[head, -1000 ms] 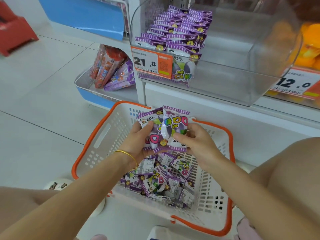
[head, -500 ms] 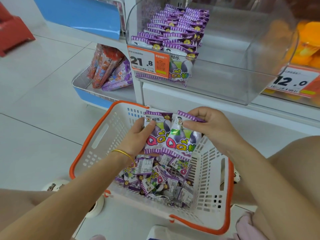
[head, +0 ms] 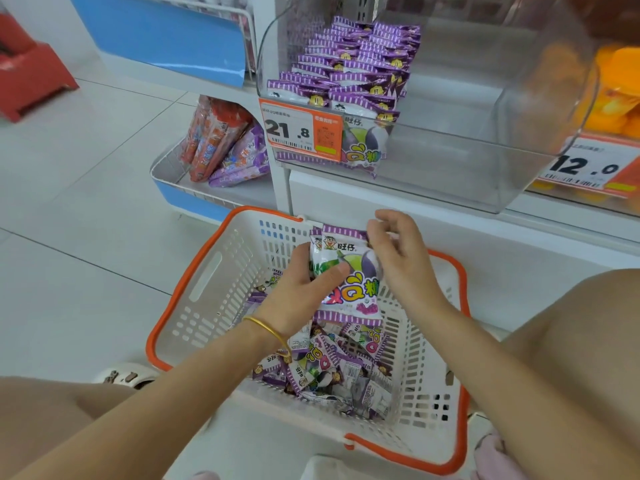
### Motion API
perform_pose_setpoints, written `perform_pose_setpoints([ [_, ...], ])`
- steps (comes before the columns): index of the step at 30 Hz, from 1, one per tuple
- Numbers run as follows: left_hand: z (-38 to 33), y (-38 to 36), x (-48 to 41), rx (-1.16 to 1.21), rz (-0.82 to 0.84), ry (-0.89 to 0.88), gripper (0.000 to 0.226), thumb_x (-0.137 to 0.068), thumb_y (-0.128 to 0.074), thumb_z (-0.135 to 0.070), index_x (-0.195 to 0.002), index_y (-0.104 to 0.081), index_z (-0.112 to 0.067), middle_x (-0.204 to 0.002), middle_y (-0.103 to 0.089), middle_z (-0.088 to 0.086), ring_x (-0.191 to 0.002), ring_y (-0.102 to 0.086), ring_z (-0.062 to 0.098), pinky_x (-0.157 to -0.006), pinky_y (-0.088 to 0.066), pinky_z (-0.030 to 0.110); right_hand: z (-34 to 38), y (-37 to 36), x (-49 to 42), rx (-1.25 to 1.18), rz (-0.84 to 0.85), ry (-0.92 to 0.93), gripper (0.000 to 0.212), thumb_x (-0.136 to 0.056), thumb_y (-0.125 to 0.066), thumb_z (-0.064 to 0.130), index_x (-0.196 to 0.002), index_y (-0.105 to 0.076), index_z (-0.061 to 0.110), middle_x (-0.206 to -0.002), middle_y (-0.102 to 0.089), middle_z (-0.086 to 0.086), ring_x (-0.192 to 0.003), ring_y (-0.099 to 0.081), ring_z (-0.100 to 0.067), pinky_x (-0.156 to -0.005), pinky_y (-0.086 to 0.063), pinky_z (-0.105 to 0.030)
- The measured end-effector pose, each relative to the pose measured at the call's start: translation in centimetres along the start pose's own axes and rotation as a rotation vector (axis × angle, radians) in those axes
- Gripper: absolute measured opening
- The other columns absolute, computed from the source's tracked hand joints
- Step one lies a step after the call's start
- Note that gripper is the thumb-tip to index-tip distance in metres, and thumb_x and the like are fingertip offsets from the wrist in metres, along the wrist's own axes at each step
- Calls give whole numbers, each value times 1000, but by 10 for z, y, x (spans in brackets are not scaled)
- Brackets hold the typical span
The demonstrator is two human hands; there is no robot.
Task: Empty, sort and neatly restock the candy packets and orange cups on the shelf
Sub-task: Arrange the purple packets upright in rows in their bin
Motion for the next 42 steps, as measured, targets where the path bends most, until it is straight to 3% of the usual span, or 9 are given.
perform_pose_setpoints([
  [3, -9, 3, -2, -17, -20, -73, 79, -84, -56, -56, -143, -24, -14, -139, -48, 5, -123, -50, 18, -106, -39, 42, -25, -32, 16, -439, 365, -412, 68, -77, -41, 72, -126, -54, 27, -130, -60, 1, -118, -58, -19, -102, -43, -40],
  [6, -35, 0, 3, -214, -71, -250, 75, -83, -37, -66, -140, -32, -16, -139, -44, 1, -130, -40, 14, -109, -32, 41, -14, -39, 30, -482, 462, -416, 77, -66, -67, 73, -132, -48, 39, -139, -53, 6, -130, -47, -20, -112, -26, -58],
  [9, -81, -3, 7, -358, -150, -472, 42, -88, -22, -58, -105, -51, -33, -105, -50, -12, -105, -44, 6, -98, -33, 27, 22, -16, 22, -455, 376, -202, 60, -77, -76, 25, -130, -49, 26, -126, -62, -1, -119, -57, -21, -108, -37, -51],
  [12, -140, -9, -2, -357, -153, -616, 40, -88, -14, -53, -95, -49, -35, -94, -42, -21, -95, -39, 8, -94, -29, 22, 78, 27, 3, -497, 274, -4, 59, -70, -71, 11, -126, -52, 13, -119, -66, -9, -112, -62, -27, -100, -46, -47],
  [16, -205, 0, -54, -650, -342, -777, 73, -86, -17, -53, -130, -51, -6, -136, -47, 7, -128, -36, 23, -109, -21, 28, 131, 95, -73, -444, 53, 134, 91, -50, -89, 29, -129, -50, 6, -120, -65, -15, -110, -63, -33, -96, -50, -48],
  [19, -215, -5, -107, -1028, -264, -660, 75, -87, -12, -59, -144, -35, -17, -155, -23, 8, -144, -15, 24, -116, -14, 45, 112, 131, -169, -270, -132, 51, 113, -26, -94, 44, -124, -53, 7, -115, -66, -12, -105, -65, -28, -94, -51, -46],
  [24, -193, -5, -157, -1310, -52, -395, 53, -98, -11, -49, -149, -7, -36, -159, -2, -4, -146, 3, 14, -117, -2, 49, 60, 138, -256, -174, -274, -235, 65, -73, -81, 16, -126, -47, 0, -113, -57, -7, -97, -55, -22, -77, -48, -31],
  [33, -188, -5, -158, -1345, -46, -431, 67, -82, 7, -57, -147, -3, -43, -159, 4, -7, -145, 7, 11, -118, -6, 44, 32, 144, -285, 756, -362, -204, 83, -75, -65, 64, -128, -45, 4, -127, -50, -14, -118, -49, -33, -90, -41, -36],
  [42, -189, -8, -157, -1317, -68, -458, 70, -79, 5, -55, -147, -8, -42, -159, -2, -7, -146, 3, 12, -118, -7, 43, 37, 115, -293, 418, -208, -227, 57, -69, -84, 31, -110, -51, 7, -106, -55, -9, -93, -56, -24, -81, -50, -33],
])
Point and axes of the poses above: each hand's wrist, its own x-axis away from the middle knuckle, its own y-axis out of the back of the hand, z = x × y, the point moved 8 cm from there along -x, towards the middle knuckle
